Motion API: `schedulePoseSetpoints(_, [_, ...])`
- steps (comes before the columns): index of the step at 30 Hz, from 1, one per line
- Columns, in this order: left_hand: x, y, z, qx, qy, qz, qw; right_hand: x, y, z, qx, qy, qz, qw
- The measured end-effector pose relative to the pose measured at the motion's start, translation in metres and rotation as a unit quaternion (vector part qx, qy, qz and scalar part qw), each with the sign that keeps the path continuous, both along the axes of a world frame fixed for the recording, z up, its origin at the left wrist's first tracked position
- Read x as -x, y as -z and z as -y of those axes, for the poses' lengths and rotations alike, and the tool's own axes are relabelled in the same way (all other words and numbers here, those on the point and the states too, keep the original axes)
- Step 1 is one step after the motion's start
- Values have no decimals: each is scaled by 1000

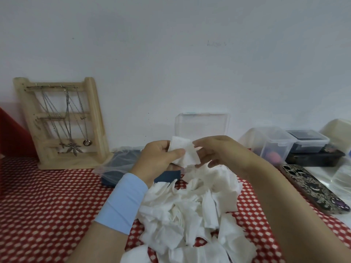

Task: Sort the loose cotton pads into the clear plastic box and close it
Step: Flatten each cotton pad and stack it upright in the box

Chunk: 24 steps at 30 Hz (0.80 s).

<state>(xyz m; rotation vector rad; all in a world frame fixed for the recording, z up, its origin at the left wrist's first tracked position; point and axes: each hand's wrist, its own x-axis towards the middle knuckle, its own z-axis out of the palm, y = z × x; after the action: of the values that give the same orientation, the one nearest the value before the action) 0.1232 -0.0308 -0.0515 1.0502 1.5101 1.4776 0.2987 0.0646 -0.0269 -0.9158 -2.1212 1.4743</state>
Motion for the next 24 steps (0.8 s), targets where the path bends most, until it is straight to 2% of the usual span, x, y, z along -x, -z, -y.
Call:
schedulePoseSetpoints(4, [-3, -2, 1, 0, 8, 27, 1000, 7, 4, 3, -23, 46, -18, 999])
schedulePoseSetpoints(8, [0, -1, 0, 12, 7, 93, 996, 3, 4, -2, -2, 36, 22, 999])
schedulePoseSetpoints(11, [3, 3, -3, 3, -21, 146, 989, 0, 4, -6, -21, 72, 49, 996])
schedulePoseSetpoints(15, [1, 6, -6, -10, -50, 161, 986, 1, 0, -3, -28, 88, -13, 996])
schedulePoseSetpoints(18, [-7, 7, -7, -4, 4, 162, 987, 9, -2, 8, 1, 55, -83, 995])
schedulePoseSetpoints(20, [-10, 8, -8, 2, 37, 160, 986, 14, 0, 12, -2, 70, -80, 994])
schedulePoseSetpoints(24, [-10, 7, -9, 1, 42, 211, 977, 12, -1, 11, -37, 120, -61, 990])
